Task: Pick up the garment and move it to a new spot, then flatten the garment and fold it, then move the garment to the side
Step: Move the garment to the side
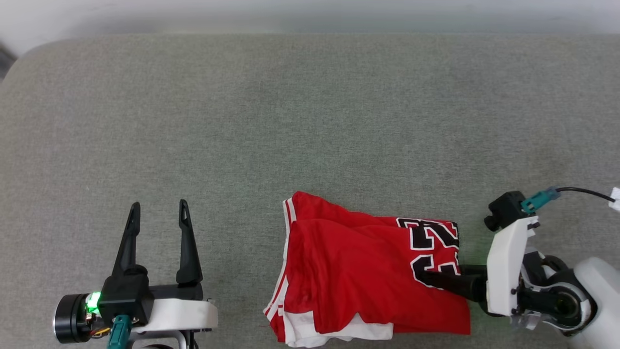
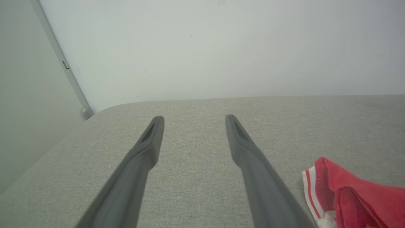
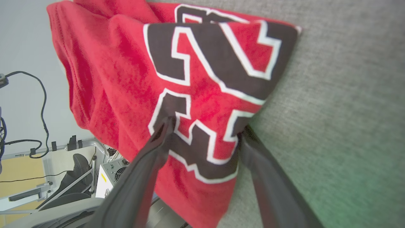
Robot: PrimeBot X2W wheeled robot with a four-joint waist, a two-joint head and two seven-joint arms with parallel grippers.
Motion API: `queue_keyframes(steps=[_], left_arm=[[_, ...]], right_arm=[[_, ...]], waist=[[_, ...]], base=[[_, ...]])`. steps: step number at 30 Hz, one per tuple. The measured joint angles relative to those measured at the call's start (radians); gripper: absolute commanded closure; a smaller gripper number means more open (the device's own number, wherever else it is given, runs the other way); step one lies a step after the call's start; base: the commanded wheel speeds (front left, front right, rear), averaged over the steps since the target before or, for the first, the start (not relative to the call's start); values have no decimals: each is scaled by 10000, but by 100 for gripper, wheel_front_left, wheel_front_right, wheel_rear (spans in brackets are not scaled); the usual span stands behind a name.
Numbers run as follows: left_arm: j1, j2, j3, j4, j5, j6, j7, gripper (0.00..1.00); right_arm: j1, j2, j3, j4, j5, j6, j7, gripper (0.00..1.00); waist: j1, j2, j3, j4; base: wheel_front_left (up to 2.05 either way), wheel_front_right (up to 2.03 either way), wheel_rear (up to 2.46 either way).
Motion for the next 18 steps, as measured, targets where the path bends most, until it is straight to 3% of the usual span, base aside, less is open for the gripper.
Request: queue_keyframes(steps=[6,7,8,18], left_arm=[[-129,-31,-157,-4,-13,54,0,0],[-134,-33,-180,-4,-15,92,0,0],[-137,-36,-205,-2,-19,96,0,0],[218,-48,-111,127,-31,186,0,0]], right_arm=[[-194,301,606,560,92,29,-268,0],[-241,322,681,629,96,29,-313,37],[-269,324,769,686,75,33,-437,100],[-828,38,1475,650,94,2,-1484,100]], waist=[[0,0,233,234],[0,0,245,260],[0,0,248,284],[0,0,-316,120]], base=[[0,0,0],[0,0,0],[0,0,0],[0,0,0]])
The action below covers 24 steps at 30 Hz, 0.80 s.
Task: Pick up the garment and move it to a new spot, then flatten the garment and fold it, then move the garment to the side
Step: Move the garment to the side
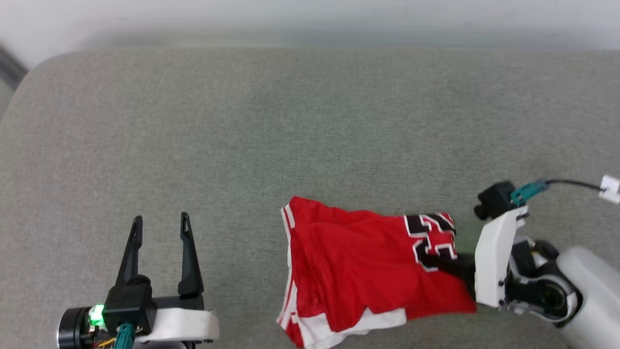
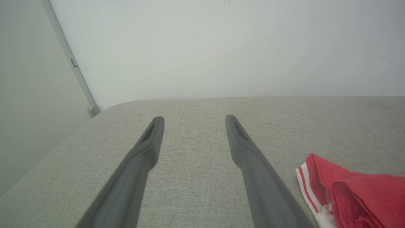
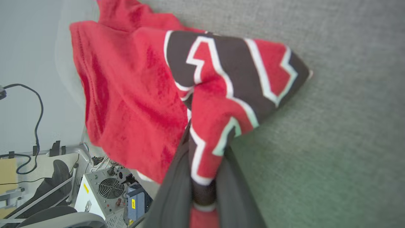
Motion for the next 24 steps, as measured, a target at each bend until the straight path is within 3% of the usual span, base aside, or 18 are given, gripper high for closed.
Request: queue_keyframes(steps=[13,24], left_arm=[[733,-4,500,-192,40,-88,0,0],[242,73,757,-692,211,-180,0,0]], right_arm=[[-1309,-2414,888,-1894,-573,0,-132,100],[-2398,-3996,589,-1595,-1448,2,-322,100]], waist=[[0,0,-583,-1571],[0,0,500,-2815]], base=[[0,0,0],[0,0,0]])
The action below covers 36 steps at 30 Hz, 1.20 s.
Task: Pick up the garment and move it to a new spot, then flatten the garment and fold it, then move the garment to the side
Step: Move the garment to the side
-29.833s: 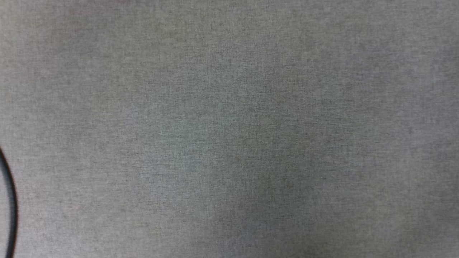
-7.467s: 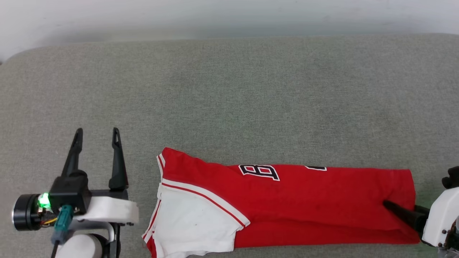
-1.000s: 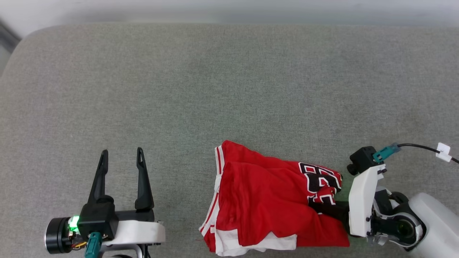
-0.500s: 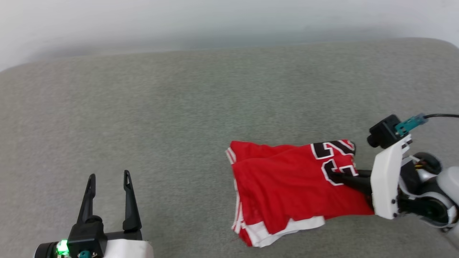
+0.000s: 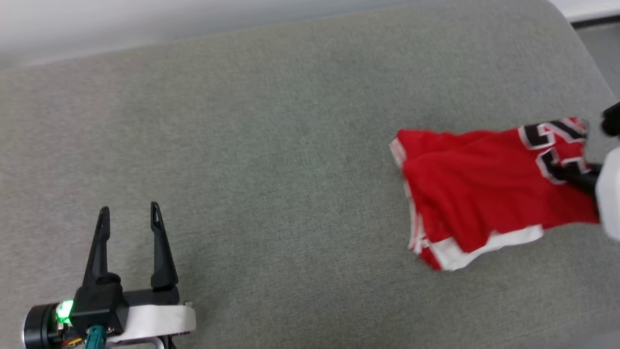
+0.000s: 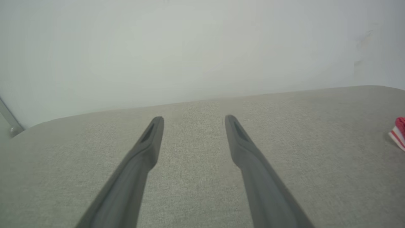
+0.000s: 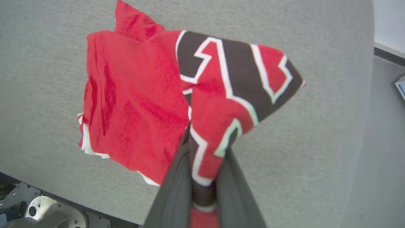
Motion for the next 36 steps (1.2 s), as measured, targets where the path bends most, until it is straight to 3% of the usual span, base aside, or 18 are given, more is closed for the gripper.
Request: queue_keyframes(steps=[4,12,18,24,25,26,31,36], left_arm=[[-350,111,-12,-186,88,-59,0,0],[-1108,426,-123,-541,198,-151,0,0],[-1493,587,-188,-888,249,-130,0,0],[-1621,631,-201,-972,232,-2,0,0],[-1621,629,-215,-951,222,12,0,0],[-1620,617,-228,-922,207,40,0,0],[-1451,525,-278,-734,84,163,0,0],[-1036,370,-251,-621,-17,295,0,0]], right_arm=[[-487,-458,-265,709,-474,0,-42,100],[-1582,-637,-1152,2888,-1283,0,-96,100],[-2071,-527,-1941,4274,-1785,0,-305,100],[-2170,119,-2360,5104,-2406,0,-602,100],[-2183,217,-2441,5265,-2571,0,-675,67],[-2183,278,-2497,5377,-2692,0,-723,0],[-2194,380,-2761,5649,-3933,0,-1563,0],[-2502,740,-4090,5733,-5461,-2,-4136,0]], waist=[[0,1,640,-248],[1,0,1938,-357],[1,0,2751,-177],[2,0,3152,-49],[1,0,3104,-43],[1,0,3033,-36],[0,0,2427,21],[0,0,1598,154]], base=[[0,0,0],[0,0,0],[0,0,0],[0,0,0],[0,0,0],[0,0,0],[0,0,0],[0,0,0]])
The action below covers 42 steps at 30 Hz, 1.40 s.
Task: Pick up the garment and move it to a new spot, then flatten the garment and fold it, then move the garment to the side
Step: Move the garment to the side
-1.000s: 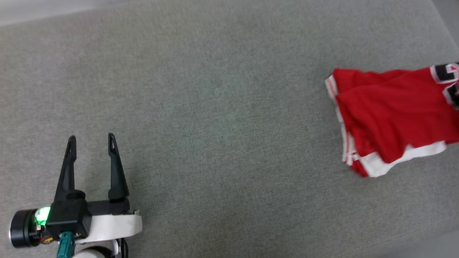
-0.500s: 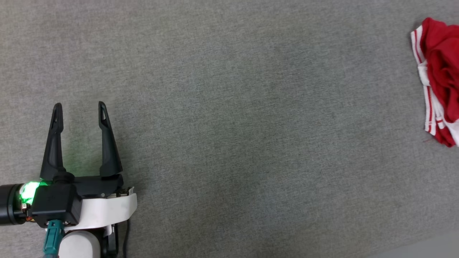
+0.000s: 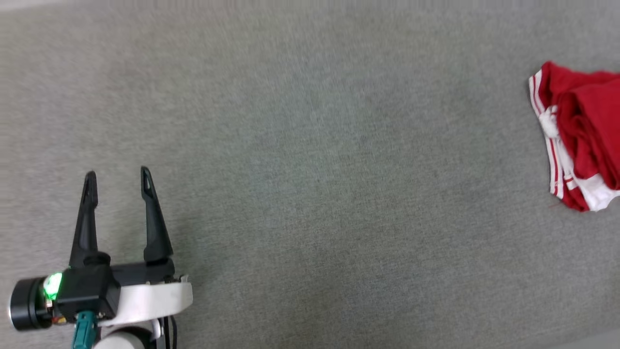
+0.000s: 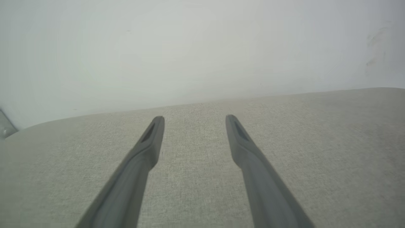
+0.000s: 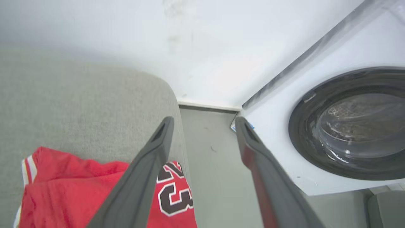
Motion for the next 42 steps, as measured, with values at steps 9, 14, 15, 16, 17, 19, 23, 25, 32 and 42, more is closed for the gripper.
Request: queue_keyframes(steps=[9,14,15,16,17,19,23,25,32,42], left_arm=[[894,-242,-146,198,-165,69,0,0],[1247,-316,-182,366,-192,111,0,0],[1313,-334,-180,393,-222,132,0,0],[1383,-347,-188,418,-257,142,0,0],[1435,-351,-188,456,-265,142,0,0],[1541,-366,-194,520,-280,142,0,0],[1738,-395,-188,688,-339,140,0,0],[1854,-405,-190,790,-345,138,0,0],[2356,-426,-33,986,-424,52,0,0],[2804,-437,73,1319,-516,-324,0,0]], right_arm=[[1204,2527,-2470,-1348,-2481,2,-3668,0],[2644,3852,-2957,-2880,-3152,2,-3935,0],[2976,4080,-2984,-3216,-3292,2,-3956,0],[3303,4289,-2999,-3507,-3371,2,-3965,0],[3626,4520,-3033,-3793,-3417,2,-3965,0],[4312,4938,-3047,-4301,-3419,2,-3981,0],[5839,5655,-3016,-4995,-3421,2,-3988,0],[6507,5971,-3089,-5202,-3313,0,-3988,0],[8649,6723,-3281,-5670,-3271,0,-3990,0],[10327,7421,-3662,-6343,-3404,0,-3988,0]], waist=[[-1,1,-1542,509],[0,0,-2142,885],[-1,0,-2256,961],[-1,0,-2362,1033],[-1,0,-2466,1104],[-1,0,-2679,1234],[-1,0,-3074,1484],[-1,0,-3261,1588],[-2,0,-3885,1799],[-2,0,-4402,1732]], base=[[0,0,0],[0,0,0],[0,0,0],[0,0,0],[0,0,0],[0,0,0],[0,0,0],[0,0,0],[0,0,0],[0,0,0]])
